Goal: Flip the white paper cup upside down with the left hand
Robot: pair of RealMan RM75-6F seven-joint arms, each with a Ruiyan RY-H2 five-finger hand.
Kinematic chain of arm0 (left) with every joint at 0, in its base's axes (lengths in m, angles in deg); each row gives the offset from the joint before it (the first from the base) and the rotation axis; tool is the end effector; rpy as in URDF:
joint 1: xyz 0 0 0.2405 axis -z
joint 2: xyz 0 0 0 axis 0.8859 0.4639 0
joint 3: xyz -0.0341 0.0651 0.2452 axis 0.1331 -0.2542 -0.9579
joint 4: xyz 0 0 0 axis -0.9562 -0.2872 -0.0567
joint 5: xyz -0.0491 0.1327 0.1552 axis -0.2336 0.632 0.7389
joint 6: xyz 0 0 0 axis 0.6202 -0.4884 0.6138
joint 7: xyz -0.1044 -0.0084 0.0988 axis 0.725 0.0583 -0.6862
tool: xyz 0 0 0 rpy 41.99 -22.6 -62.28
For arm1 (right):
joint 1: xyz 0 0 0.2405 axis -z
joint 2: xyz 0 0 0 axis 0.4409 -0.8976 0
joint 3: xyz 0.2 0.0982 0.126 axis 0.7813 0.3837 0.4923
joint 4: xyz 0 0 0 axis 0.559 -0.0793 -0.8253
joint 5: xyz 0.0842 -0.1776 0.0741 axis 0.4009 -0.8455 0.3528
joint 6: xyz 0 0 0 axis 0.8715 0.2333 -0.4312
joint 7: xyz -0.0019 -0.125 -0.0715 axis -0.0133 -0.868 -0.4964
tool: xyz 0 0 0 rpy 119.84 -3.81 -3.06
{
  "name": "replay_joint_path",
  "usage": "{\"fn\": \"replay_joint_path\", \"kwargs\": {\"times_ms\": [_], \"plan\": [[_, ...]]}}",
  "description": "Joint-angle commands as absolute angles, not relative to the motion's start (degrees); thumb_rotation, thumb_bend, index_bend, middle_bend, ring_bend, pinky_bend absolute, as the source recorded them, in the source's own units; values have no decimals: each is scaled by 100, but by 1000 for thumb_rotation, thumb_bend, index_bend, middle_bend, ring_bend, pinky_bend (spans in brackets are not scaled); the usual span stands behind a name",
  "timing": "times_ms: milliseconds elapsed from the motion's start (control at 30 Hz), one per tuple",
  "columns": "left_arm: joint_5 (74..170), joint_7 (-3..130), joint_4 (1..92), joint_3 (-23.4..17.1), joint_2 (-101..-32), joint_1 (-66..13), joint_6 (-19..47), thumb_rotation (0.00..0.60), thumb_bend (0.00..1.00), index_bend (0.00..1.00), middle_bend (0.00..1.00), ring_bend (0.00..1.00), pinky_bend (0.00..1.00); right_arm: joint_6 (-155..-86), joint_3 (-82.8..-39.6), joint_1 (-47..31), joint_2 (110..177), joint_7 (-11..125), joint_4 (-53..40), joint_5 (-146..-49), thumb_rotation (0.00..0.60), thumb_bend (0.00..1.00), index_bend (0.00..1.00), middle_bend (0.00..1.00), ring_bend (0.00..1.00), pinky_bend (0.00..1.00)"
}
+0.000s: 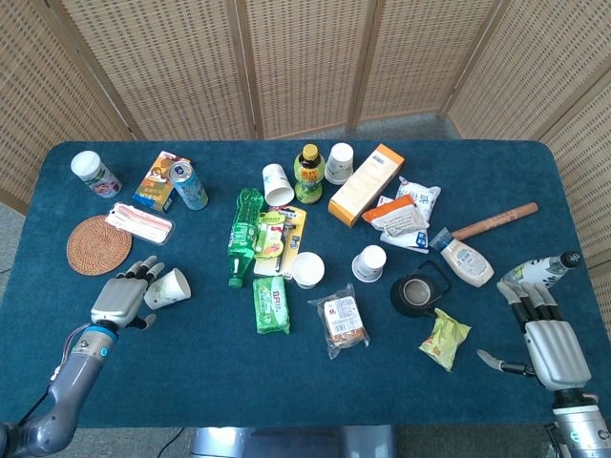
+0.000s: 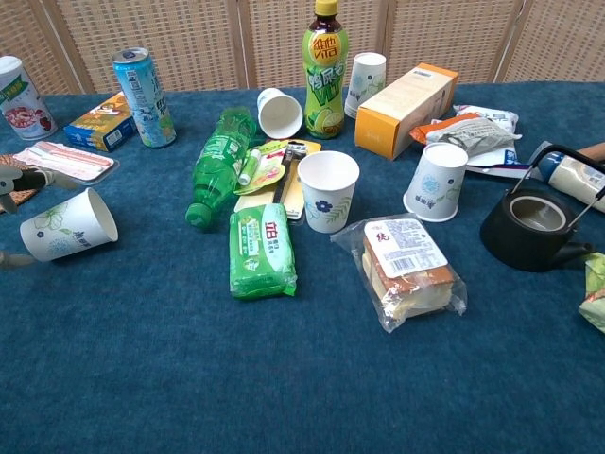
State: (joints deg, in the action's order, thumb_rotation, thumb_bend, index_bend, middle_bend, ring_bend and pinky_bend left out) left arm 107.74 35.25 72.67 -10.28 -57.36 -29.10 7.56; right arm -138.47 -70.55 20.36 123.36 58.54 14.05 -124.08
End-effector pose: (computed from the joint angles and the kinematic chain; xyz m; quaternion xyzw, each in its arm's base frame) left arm -0.2534 0.2794 0.0389 -0.7047 -0.4739 -0.1960 0.4903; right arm -0.2989 -0.1775 0.1472 0.6205 -0.4128 0.3965 0.5361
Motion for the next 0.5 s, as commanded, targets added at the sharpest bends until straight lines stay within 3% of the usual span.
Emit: {"fn": "replay_joint_path", "kwargs": {"times_ms": [33,200,300,500], "plan": [[10674,3463,7249,-988,-5800,-2837,708,600,359,0,0,0,226,-13841,-7053,2033,12334,5886,1395,-12400,388,0,0,0,0,0],[10602,3365,7247,-1006,-5885,-2765,690,600,357,3,20,35,323,-13811,-7058,2020,12331,5925,1382,-12391,389,0,0,0,0,0],[10571,3298,7225,-1015,-5946,-2729,716,600,358,49,148,177,424,-13789,-7060,2014,12336,5943,1368,-12376,389,0,0,0,0,0],[10523,3198,7126,-1021,-6073,-2696,818,600,358,167,337,339,541,-13763,-7056,2002,12339,5988,1346,-12352,391,0,0,0,0,0]]}}
